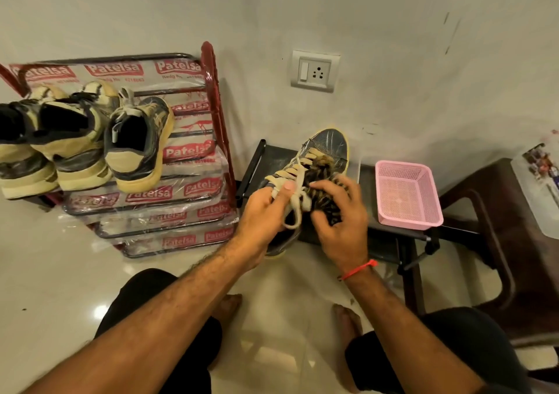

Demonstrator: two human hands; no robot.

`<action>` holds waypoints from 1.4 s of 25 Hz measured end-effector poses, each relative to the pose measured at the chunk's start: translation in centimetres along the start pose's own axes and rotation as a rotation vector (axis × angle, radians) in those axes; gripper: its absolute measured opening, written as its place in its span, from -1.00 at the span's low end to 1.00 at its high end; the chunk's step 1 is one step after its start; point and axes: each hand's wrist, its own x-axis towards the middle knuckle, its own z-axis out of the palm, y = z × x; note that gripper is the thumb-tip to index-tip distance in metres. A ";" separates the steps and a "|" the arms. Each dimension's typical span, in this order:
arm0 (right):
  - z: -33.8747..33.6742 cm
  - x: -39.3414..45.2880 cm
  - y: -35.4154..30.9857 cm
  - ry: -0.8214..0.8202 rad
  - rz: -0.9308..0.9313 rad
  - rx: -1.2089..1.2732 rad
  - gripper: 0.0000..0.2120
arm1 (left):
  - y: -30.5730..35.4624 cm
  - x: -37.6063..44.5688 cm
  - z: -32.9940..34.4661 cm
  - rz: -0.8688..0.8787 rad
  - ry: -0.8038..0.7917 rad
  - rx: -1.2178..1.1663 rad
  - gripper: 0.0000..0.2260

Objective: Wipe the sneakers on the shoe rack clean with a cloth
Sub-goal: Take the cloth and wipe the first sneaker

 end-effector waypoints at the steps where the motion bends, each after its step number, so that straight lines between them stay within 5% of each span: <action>1: 0.3 -0.7 -0.3 -0.032 -0.041 0.009 -0.61 | 0.2 0.1 -0.2 -0.047 0.026 -0.081 -0.64; 4: -0.2 -0.2 0.2 -0.157 -0.212 -0.068 -0.61 | 0.8 0.0 -0.7 -0.155 0.006 -0.243 -0.71; 8: -3.4 3.7 2.7 0.036 0.018 -0.131 -0.58 | 1.5 -0.8 -0.2 -0.102 -0.132 -0.114 -0.89; 10: -3.1 3.0 2.3 -0.011 0.025 -0.117 -0.55 | 1.5 -0.9 -0.3 -0.062 -0.216 -0.086 -0.86; 16: -1.7 1.0 1.4 -0.126 -0.082 -0.099 -0.59 | 1.4 0.4 -2.8 0.397 -0.096 0.812 -0.76; 20: -1.9 1.8 0.1 0.053 0.015 -0.025 -0.56 | 0.9 0.0 -2.6 0.548 -0.044 0.795 -0.78; 26: -1.9 1.7 -0.1 -0.044 -0.153 -0.158 -0.54 | 0.6 0.0 -3.0 0.645 -0.047 0.715 -0.85; 29: -4.0 3.6 1.5 0.143 0.032 -0.184 -0.54 | -0.4 -0.1 -2.2 0.637 -0.092 0.702 -0.79; 33: -1.1 1.2 -2.0 -0.098 -0.150 -0.142 -0.54 | -1.4 0.3 -2.2 0.677 -0.108 0.726 -0.89; 35: -2.1 2.6 -0.7 -0.075 -0.131 -0.184 -0.56 | -1.6 0.6 -2.8 0.747 -0.125 0.790 -0.85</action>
